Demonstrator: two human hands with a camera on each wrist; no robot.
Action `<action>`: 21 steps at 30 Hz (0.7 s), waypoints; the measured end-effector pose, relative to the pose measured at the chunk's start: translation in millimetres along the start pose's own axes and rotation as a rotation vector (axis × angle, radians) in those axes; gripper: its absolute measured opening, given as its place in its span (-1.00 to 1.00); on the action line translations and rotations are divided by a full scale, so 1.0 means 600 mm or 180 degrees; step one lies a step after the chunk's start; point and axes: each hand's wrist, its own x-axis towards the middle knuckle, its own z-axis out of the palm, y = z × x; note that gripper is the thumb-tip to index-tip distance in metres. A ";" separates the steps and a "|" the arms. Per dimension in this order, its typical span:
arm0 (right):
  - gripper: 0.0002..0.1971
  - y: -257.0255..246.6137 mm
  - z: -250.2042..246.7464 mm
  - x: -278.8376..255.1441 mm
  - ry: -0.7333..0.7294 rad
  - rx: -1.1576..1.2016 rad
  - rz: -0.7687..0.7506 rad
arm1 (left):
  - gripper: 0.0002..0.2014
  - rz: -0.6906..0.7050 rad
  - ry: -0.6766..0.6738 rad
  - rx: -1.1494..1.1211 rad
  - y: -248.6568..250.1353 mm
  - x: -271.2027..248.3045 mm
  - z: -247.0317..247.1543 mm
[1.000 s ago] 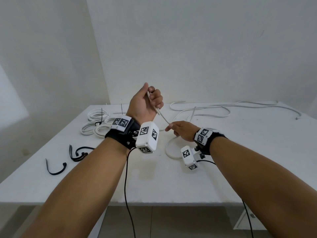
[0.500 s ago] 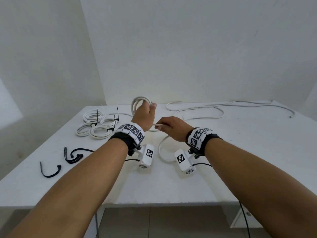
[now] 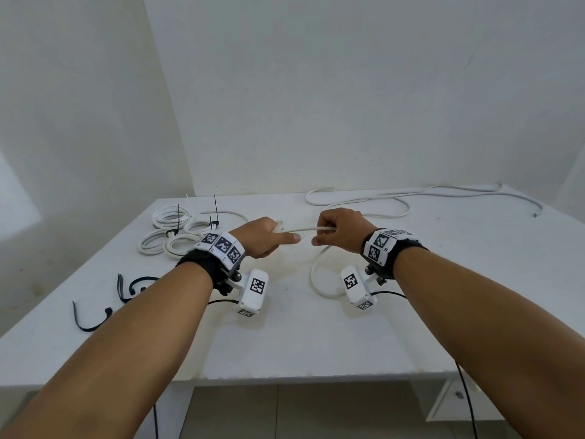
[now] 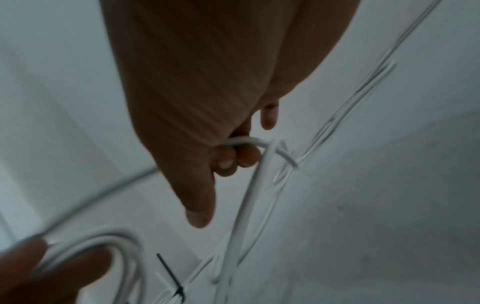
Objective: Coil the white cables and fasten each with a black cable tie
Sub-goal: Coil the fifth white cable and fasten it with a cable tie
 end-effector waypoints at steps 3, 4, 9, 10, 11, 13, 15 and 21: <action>-0.68 0.037 -0.002 0.001 -0.0071 -0.0293 0.0231 | -0.56 0.0060 0.0005 -0.1117 -0.011 -0.010 -0.019; -0.66 0.047 0.000 0.002 -0.0059 -0.0191 0.0264 | -0.54 0.0067 0.0010 -0.1413 -0.013 -0.012 -0.022; -0.79 0.029 0.002 -0.006 0.0042 0.0776 0.0120 | -0.52 0.0122 -0.0435 -0.2693 0.001 -0.032 -0.013; -0.80 0.027 0.004 -0.006 -0.0026 0.0639 0.0097 | -0.53 0.0214 -0.0463 -0.2935 0.007 -0.033 -0.011; -0.76 0.027 0.008 -0.007 -0.0147 0.0349 0.0122 | -0.53 0.0289 -0.0464 -0.3121 0.014 -0.034 -0.009; -0.65 0.031 0.018 -0.010 -0.0418 -0.0248 0.0235 | -0.52 0.0370 -0.0426 -0.3223 0.025 -0.034 -0.007; -0.68 0.028 0.022 -0.010 -0.0374 0.0010 0.0124 | -0.52 0.0383 -0.0394 -0.3095 0.033 -0.031 -0.006; -0.81 -0.021 -0.019 -0.004 -0.0395 0.1265 0.0011 | -0.49 0.0156 0.0177 -0.3108 0.037 -0.014 -0.007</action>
